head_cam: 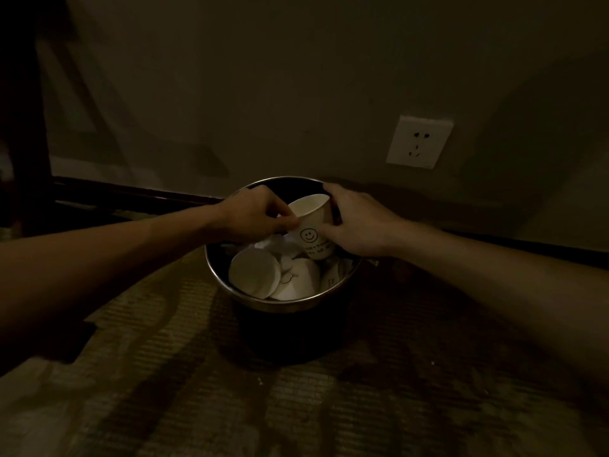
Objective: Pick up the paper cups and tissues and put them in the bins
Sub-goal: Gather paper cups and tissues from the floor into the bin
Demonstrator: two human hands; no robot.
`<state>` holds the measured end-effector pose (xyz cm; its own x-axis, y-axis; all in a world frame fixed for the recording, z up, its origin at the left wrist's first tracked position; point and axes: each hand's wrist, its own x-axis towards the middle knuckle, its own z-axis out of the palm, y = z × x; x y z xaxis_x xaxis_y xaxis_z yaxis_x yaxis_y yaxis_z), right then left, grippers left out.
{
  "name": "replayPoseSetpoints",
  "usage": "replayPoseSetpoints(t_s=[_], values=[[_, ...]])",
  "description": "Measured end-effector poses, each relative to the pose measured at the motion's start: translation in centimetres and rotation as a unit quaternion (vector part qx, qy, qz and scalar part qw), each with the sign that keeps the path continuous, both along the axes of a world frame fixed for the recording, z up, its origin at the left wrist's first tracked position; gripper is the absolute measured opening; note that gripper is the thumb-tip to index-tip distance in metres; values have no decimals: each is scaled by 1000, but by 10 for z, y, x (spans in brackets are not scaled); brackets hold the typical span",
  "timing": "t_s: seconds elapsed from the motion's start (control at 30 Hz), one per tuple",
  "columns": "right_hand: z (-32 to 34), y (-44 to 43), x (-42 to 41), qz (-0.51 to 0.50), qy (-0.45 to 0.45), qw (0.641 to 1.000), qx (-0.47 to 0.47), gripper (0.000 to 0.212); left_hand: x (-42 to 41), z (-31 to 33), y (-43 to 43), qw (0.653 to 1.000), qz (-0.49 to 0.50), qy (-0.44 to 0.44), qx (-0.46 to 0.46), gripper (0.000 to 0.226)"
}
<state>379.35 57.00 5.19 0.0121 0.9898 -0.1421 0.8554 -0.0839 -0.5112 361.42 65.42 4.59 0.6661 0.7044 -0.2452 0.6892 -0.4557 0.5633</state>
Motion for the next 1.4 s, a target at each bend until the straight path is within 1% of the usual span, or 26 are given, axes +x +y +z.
replayPoseSetpoints(t_s=[0.03,0.07,0.1,0.17,0.2,0.23,0.27,0.33,0.4,0.47,0.5,0.57,0.6,0.67,0.73,0.8,0.87,0.93,1.0,1.03,1.1,1.2,1.3,1.4], values=[[6,-5,3,-4,3,1000,10,73,4,6,-1,1000,0,-18,11,17],[14,-12,7,-8,-4,1000,26,72,8,13,-3,999,8,-44,26,15],[22,-20,12,-9,-15,999,46,65,14,20,-5,996,20,-71,43,13],[41,-41,27,-6,-22,997,71,37,27,35,-15,990,30,-117,72,24],[50,-54,38,-12,-10,997,70,24,35,41,-21,988,21,-130,85,31],[58,-70,49,-25,5,997,66,16,44,48,-30,986,7,-136,98,36],[64,-86,62,-41,17,997,69,14,54,55,-40,984,-8,-137,113,38],[70,-124,91,-77,27,994,78,19,80,70,-61,981,-49,-110,150,37],[64,-166,120,-122,45,990,63,22,113,83,-85,974,-111,-47,192,36],[43,-211,150,-183,70,980,43,19,153,86,-112,955,-186,15,230,43],[30,-233,163,-213,82,973,32,15,175,83,-126,941,-224,29,252,46],[-2,-274,191,-269,112,957,3,8,218,68,-157,918,-289,28,271,41],[-18,-294,206,-297,129,946,-9,7,239,58,-172,913,-315,27,259,37],[-48,-326,234,-360,164,918,-35,6,282,33,-200,913,-351,25,204,29],[-75,-351,260,-426,200,881,-56,14,323,4,-222,917,-368,27,149,24],[-99,-370,285,-476,207,853,-47,13,362,-27,-242,924,-366,38,100,20],[-119,-386,307,-515,207,831,-30,15,397,-58,-259,936,-345,55,48,17],[-140,-397,327,-552,230,801,-14,19,425,-83,-273,946,-318,65,7,18],[-157,-403,342,-580,258,773,-16,28,449,-104,-286,954,-290,71,-30,22],[-166,-405,348,-589,273,761,-20,32,461,-113,-291,957,-277,74,-44,29],[-182,-405,360,-600,305,739,-18,34,481,-130,-301,963,-246,80,-70,43],[-201,-403,372,-609,367,703,-9,36,507,-152,-313,968,-218,82,-95,56],[-215,-400,383,-618,455,642,-8,42,527,-166,-320,962,-199,114,-149,64],[-222,-398,394,-615,534,581,0,43,540,-172,-327,959,-184,111,-185,61]])
